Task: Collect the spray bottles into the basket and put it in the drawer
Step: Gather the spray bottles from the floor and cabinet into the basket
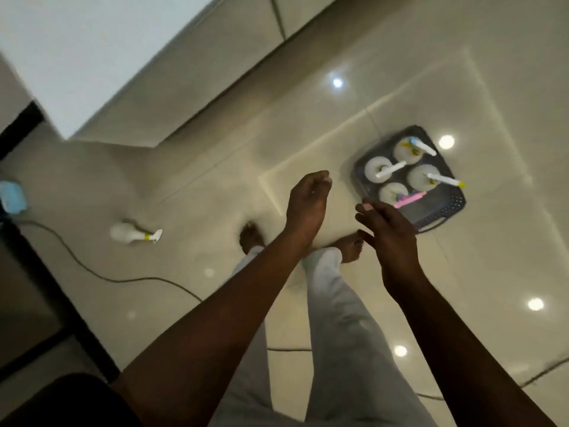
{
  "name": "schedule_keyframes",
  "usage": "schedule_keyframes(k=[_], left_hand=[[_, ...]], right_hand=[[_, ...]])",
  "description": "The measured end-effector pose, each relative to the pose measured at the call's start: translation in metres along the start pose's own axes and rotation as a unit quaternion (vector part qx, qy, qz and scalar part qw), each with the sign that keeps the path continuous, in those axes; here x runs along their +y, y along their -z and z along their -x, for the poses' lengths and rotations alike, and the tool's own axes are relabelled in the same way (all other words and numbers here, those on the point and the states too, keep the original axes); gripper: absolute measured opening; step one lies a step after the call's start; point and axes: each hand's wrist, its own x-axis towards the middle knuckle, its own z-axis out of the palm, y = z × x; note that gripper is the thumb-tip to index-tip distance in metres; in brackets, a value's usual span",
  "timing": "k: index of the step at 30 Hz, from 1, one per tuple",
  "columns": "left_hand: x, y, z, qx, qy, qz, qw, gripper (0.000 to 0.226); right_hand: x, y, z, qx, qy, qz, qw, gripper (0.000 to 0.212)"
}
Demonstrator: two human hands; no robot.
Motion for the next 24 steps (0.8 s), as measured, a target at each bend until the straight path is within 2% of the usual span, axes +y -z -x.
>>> schedule_keyframes(k=[5, 10, 15, 24], left_hand=[[-0.009, 0.093, 0.028, 0.058, -0.001, 0.080, 0.995, 0.035], [-0.042, 0.209, 0.045, 0.129, 0.013, 0.177, 0.976, 0.023], [-0.084, 0.319, 0.058, 0.188, 0.027, 0.235, 0.953, 0.028], [-0.150, 0.488, 0.076, 0.296, 0.038, 0.338, 0.893, 0.027]], right_hand=[[-0.029, -0.054, 0.039, -0.083, 0.036, 0.051, 0.995, 0.019], [-0.038, -0.149, 0.073, -0.151, 0.074, 0.118, 0.979, 0.019], [-0.032, -0.246, 0.109, -0.202, 0.104, 0.172, 0.959, 0.024], [-0.012, -0.422, 0.160, -0.290, 0.127, 0.264, 0.911, 0.020]])
